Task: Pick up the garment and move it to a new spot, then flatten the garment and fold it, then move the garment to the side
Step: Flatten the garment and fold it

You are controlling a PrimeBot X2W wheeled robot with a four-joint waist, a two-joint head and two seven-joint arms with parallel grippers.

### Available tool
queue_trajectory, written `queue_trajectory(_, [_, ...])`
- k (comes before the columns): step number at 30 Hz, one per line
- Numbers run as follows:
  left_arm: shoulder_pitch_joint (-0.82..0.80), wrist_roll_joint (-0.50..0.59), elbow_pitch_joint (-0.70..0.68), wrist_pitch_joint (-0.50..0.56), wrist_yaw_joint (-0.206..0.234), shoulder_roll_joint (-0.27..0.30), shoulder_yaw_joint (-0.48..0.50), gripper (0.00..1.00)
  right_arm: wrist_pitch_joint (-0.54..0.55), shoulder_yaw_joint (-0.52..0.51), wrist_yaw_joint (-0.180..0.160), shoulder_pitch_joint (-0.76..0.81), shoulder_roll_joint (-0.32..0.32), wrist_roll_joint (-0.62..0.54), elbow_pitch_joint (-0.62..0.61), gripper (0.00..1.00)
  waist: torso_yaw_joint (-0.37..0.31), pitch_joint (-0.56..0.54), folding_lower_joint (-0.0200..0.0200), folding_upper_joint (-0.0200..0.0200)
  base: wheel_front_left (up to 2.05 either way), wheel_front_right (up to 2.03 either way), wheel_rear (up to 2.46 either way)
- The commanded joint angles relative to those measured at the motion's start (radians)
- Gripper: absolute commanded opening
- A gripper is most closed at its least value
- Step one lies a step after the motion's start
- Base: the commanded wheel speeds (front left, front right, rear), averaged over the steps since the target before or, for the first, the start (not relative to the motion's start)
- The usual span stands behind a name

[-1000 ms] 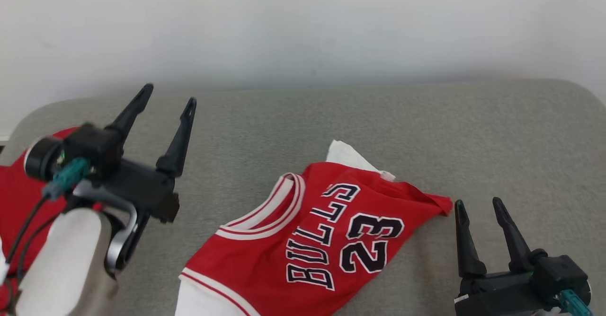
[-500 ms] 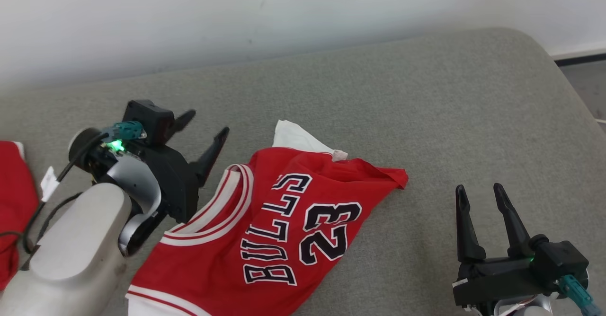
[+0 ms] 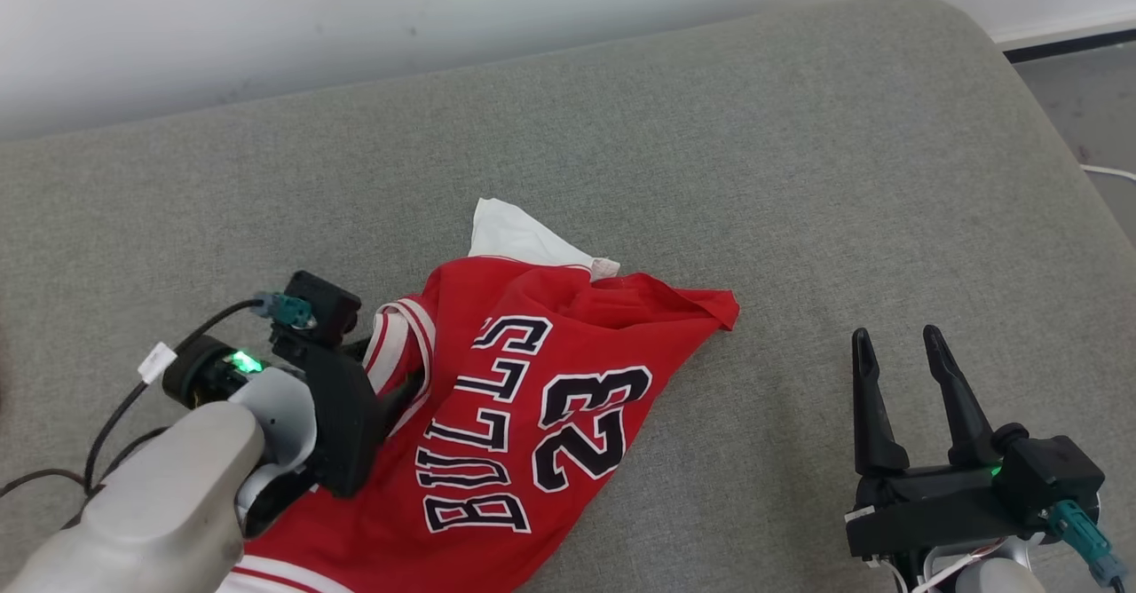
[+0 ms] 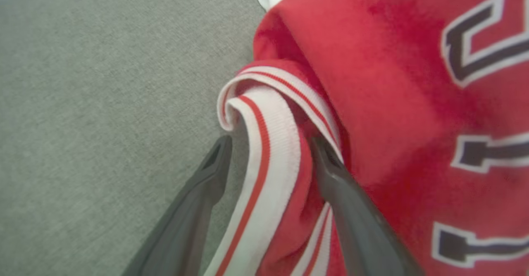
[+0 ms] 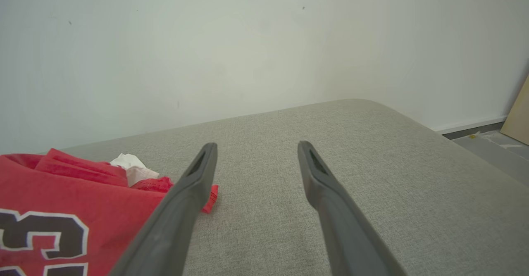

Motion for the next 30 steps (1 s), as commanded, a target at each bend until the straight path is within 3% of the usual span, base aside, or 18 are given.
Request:
queue_trajectory(1, [-0.022,-0.019,-0.002,-0.014,0.002,0.010,-0.026,0.22,-0.001,-0.003,-0.002,-0.009,0.002,0.010,-0.003,1.00,-0.001,0.006,-0.0001,-0.0001,0.00,0.00,0.00])
queue_trajectory(2, [-0.031,-0.026,0.003,-0.024,0.002,0.015,-0.038,0.00,-0.001,-0.003,-0.002,-0.009,0.002,0.011,-0.004,1.00,0.000,0.007,-0.0001,-0.0001,0.00,0.00,0.00])
queue_trajectory(7, [-0.093,-0.027,0.040,-0.140,0.002,0.026,-0.077,0.00,-0.001,-0.007,-0.002,-0.012,0.002,0.016,-0.001,1.00,0.012,0.007,-0.0001,-0.0001,0.00,0.00,0.00])
queue_trajectory(14, [-0.172,0.015,0.185,-0.343,0.014,0.051,-0.038,0.00,0.000,-0.016,-0.002,0.001,0.002,0.008,0.006,1.00,0.039,-0.009,-0.0001,-0.0001,0.00,0.00,0.00])
queue_trajectory(21, [-0.170,0.043,0.290,-0.406,0.045,0.059,-0.024,0.00,-0.001,-0.022,-0.002,0.007,0.002,-0.003,0.002,1.00,0.061,-0.016,-0.0001,-0.0001,0.00,0.00,0.00])
queue_trajectory(22, [-0.165,0.044,0.301,-0.412,0.049,0.055,-0.021,0.32,-0.001,-0.020,-0.002,0.006,0.002,-0.004,0.002,1.00,0.065,-0.018,-0.0001,-0.0001,0.00,0.00,0.00])
queue_trajectory(23, [-0.160,0.050,0.311,-0.418,0.050,0.050,-0.022,0.56,-0.001,-0.020,-0.002,0.005,0.002,-0.004,0.004,1.00,0.071,-0.020,-0.0001,-0.0001,0.00,0.00,0.00])
queue_trajectory(24, [-0.158,0.057,0.319,-0.421,0.048,0.045,-0.025,1.00,0.000,-0.019,-0.002,0.005,0.002,-0.007,0.005,1.00,0.076,-0.024,-0.0001,-0.0001,0.00,0.00,0.00])
queue_trajectory(30, [-0.145,0.070,0.308,-0.434,0.043,0.025,0.006,1.00,-0.001,-0.020,-0.002,0.018,0.002,-0.017,0.009,1.00,0.119,-0.068,-0.0001,-0.0001,0.00,0.00,0.00])
